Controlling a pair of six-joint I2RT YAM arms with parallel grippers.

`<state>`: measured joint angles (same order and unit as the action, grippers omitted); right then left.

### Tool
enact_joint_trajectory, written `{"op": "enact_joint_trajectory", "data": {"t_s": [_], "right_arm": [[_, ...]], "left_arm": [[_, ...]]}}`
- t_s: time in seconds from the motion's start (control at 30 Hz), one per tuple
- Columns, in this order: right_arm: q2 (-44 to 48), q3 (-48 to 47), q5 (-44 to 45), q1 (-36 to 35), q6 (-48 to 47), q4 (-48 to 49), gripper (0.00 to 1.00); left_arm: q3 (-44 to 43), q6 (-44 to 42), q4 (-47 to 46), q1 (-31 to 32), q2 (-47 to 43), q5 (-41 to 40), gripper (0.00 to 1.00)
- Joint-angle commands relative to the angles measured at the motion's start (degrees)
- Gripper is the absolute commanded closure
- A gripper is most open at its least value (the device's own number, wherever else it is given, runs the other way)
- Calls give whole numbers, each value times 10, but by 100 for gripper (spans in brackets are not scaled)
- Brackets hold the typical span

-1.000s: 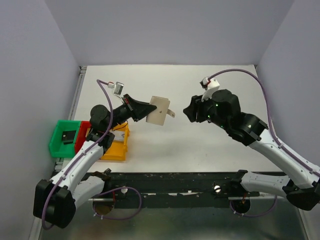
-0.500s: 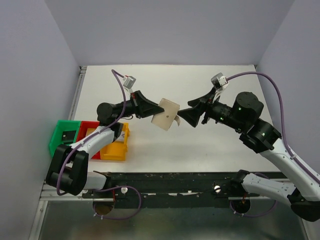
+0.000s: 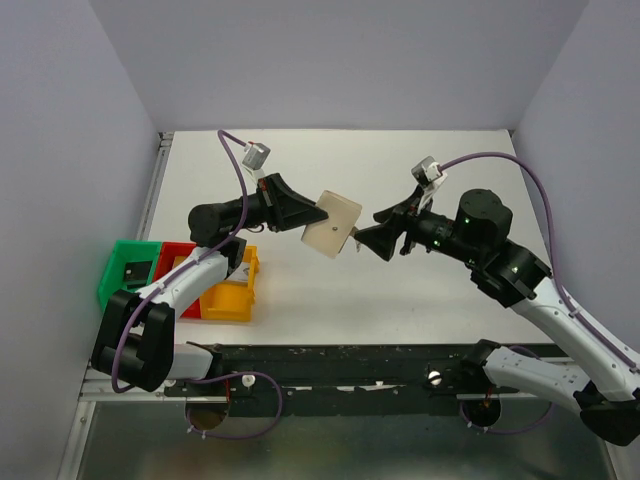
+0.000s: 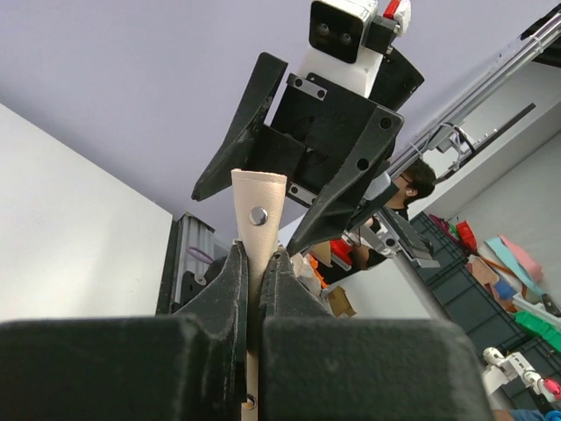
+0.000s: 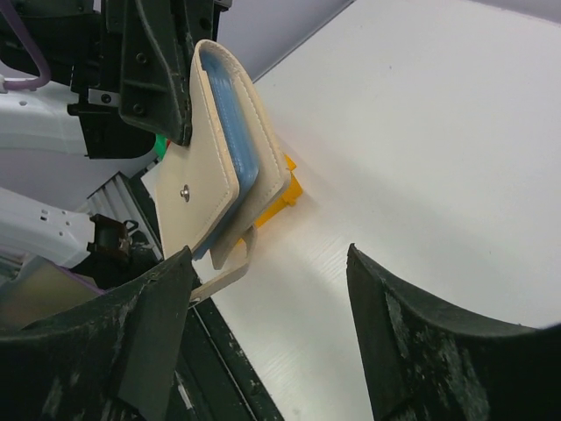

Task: Take the credit cards out of the card holder
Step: Open the card holder.

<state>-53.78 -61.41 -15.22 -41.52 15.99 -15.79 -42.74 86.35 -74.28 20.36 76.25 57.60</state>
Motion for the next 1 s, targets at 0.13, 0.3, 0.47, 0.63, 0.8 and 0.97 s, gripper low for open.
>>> {"op": "enact_joint_trajectory", "data": {"t_s": [0.13, 0.3, 0.47, 0.63, 0.8, 0.97], "right_arm": [[-18, 1, -48, 16, 2, 36, 23], [-31, 0, -69, 27, 12, 47, 24], [-31, 15, -120, 48, 47, 91, 24], [-25, 44, -169, 71, 94, 147, 24], [-14, 66, -191, 92, 112, 175, 25], [-9, 77, -198, 95, 118, 182, 24]], "left_arm": [[-29, 12, -175, 6, -11, 10, 100], [-36, 12, -174, 15, -14, 10, 100], [-44, 7, -174, 31, -13, 9, 100], [-51, 2, -174, 42, -11, 9, 100], [-53, -1, -174, 42, -12, 8, 100], [-53, -3, -174, 42, -12, 7, 100]]}}
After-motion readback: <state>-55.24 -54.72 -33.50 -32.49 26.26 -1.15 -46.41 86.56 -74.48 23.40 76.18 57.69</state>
